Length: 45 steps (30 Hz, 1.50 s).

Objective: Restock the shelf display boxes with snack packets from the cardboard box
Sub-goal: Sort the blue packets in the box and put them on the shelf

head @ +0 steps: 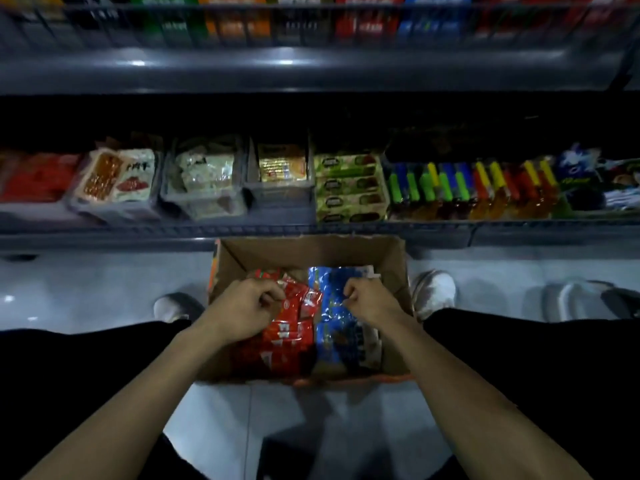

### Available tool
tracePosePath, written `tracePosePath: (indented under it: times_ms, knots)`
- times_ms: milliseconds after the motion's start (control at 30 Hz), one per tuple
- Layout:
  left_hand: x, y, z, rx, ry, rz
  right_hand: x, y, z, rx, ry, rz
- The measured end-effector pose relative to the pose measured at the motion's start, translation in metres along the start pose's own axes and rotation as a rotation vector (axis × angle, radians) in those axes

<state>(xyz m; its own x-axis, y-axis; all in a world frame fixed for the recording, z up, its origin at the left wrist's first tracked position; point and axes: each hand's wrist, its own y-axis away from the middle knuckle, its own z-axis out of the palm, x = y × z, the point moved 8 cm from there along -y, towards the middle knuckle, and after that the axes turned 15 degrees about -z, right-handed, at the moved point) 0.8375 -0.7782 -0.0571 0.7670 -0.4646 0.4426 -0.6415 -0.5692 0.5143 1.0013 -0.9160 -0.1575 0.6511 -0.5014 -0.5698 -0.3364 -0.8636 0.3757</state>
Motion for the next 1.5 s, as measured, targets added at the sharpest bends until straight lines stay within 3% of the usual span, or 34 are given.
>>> tracePosePath:
  times_ms: [200,367,533,733,900,967,1100,1267,1400,1500]
  knots:
    - [-0.03,0.011,0.046,-0.079,0.139,-0.169,0.037,0.006,0.073,-0.231,0.114,0.061]
    - [-0.04,0.012,0.076,-0.169,0.174,-0.258,0.046,-0.007,0.106,-0.354,0.502,-0.037]
    - [-0.059,0.011,0.081,-0.192,0.202,-0.323,0.057,-0.018,0.113,-0.25,0.683,0.024]
    - [-0.079,0.002,0.085,-0.202,0.38,-0.451,0.068,-0.018,0.119,-0.252,0.568,0.092]
    - [-0.074,-0.009,0.085,-0.192,0.424,-0.483,0.062,-0.013,0.114,-0.317,0.118,0.102]
    - [-0.072,-0.015,0.088,-0.173,0.425,-0.494,0.056,-0.015,0.097,-0.273,-0.022,0.089]
    - [-0.061,-0.028,0.094,-0.125,0.451,-0.481,0.03,-0.024,0.047,-0.134,-0.17,0.038]
    - [-0.04,-0.032,0.085,-0.014,0.609,-0.384,-0.008,-0.021,0.022,-0.178,-0.39,-0.046]
    - [-0.063,-0.026,0.074,0.179,0.568,-0.483,0.018,-0.022,0.045,-0.105,-0.313,0.049]
    - [-0.08,-0.016,0.074,0.204,0.518,-0.579,0.053,-0.012,0.091,-0.248,-0.091,0.116]
